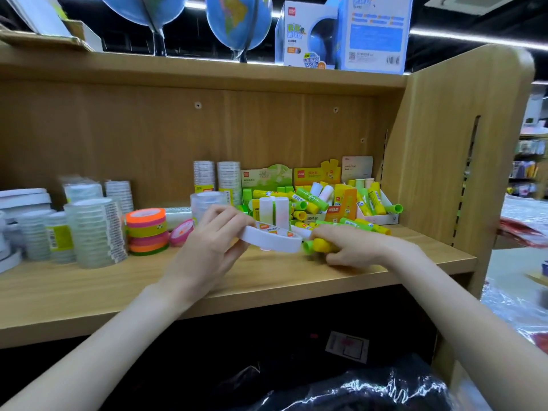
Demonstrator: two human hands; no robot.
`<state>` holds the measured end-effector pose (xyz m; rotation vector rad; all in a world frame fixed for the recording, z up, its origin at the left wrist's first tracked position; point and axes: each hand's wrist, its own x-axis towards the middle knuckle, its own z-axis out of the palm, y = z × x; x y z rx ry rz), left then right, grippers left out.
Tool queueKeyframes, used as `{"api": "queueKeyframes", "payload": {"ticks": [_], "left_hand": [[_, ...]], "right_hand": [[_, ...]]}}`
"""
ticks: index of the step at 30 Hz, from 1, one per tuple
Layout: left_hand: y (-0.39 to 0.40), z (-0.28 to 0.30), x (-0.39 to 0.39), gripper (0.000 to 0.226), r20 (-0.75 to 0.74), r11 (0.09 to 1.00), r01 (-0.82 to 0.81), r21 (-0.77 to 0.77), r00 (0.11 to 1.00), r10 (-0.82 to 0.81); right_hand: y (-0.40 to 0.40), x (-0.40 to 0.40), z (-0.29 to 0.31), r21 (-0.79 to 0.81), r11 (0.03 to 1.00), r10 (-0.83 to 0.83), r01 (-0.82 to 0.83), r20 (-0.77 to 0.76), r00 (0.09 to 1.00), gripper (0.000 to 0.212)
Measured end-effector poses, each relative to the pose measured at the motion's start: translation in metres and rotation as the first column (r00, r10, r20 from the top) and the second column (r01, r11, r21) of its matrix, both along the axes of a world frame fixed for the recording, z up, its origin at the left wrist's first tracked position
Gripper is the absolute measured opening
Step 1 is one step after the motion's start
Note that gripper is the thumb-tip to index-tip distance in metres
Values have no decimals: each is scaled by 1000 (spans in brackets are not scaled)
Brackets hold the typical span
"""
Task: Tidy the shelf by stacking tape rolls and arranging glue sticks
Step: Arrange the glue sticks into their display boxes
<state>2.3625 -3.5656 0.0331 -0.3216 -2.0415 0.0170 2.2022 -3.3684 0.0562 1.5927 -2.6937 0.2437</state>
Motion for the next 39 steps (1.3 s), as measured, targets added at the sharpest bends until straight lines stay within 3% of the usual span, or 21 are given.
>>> {"api": "queueKeyframes", "payload": {"ticks": [5, 10, 13, 15, 18, 20, 26, 28, 30, 32, 33, 35, 37, 39], "left_hand": [[-1, 0, -1, 15, 2, 1000, 11, 21, 1000, -11], [-1, 0, 0, 25, 10, 998, -22, 57, 1000, 21], [-1, 1, -1, 27, 35, 998, -25, 61, 999, 23], [-1, 0, -1, 27, 45, 998, -23, 66, 999, 20], [-1, 0, 0, 27, 55, 996, -20, 83, 998, 16], [-1, 0, -1, 26, 58, 996, -19, 89, 998, 13], [-4, -1, -3, 24, 64, 997, -23, 73, 998, 18], [-4, -1, -4, 25, 67, 997, -26, 76, 998, 21], [-4, -2, -4, 27, 60, 996, -28, 90, 998, 22], [-5, -2, -2, 29, 36, 988, -28, 151, 999, 23], [-7, -2, 0, 30, 22, 981, -31, 191, 999, 28], [-11, 0, 6, 29, 6, 970, -41, 239, 999, 41], [-21, 0, 18, 27, -4, 967, -60, 247, 998, 63], [-35, 1, 37, 25, -12, 961, -70, 268, 997, 76]], "right_hand": [[4, -13, -17, -392, 913, -127, 118, 2, 992, 36], [-3, -14, -18, -629, 758, -120, 172, 124, 985, 23], [-8, -15, -16, -774, 561, 13, 294, 364, 931, 13], [-9, -10, -13, -777, 461, 179, 428, 554, 813, 13], [-15, -5, -13, -727, 514, 323, 456, 656, 682, 11], [-22, -2, -15, -720, 539, 299, 437, 649, 700, 17], [-32, 1, -17, -754, 486, 293, 443, 617, 730, 31], [-29, 1, -14, -758, 482, 218, 439, 589, 778, 35], [-21, 5, -7, -821, 429, 61, 376, 441, 895, 33], [-13, 18, 3, -920, 347, -28, 180, 181, 983, 24], [-11, 28, 9, -933, 357, -18, 44, 40, 999, 20], [-15, 53, 17, -861, 484, 131, -158, -107, 986, 16], [-32, 77, 17, -719, 646, 318, -255, -50, 947, 16], [-55, 94, 13, -609, 714, 418, -345, -25, 908, 17]]}}
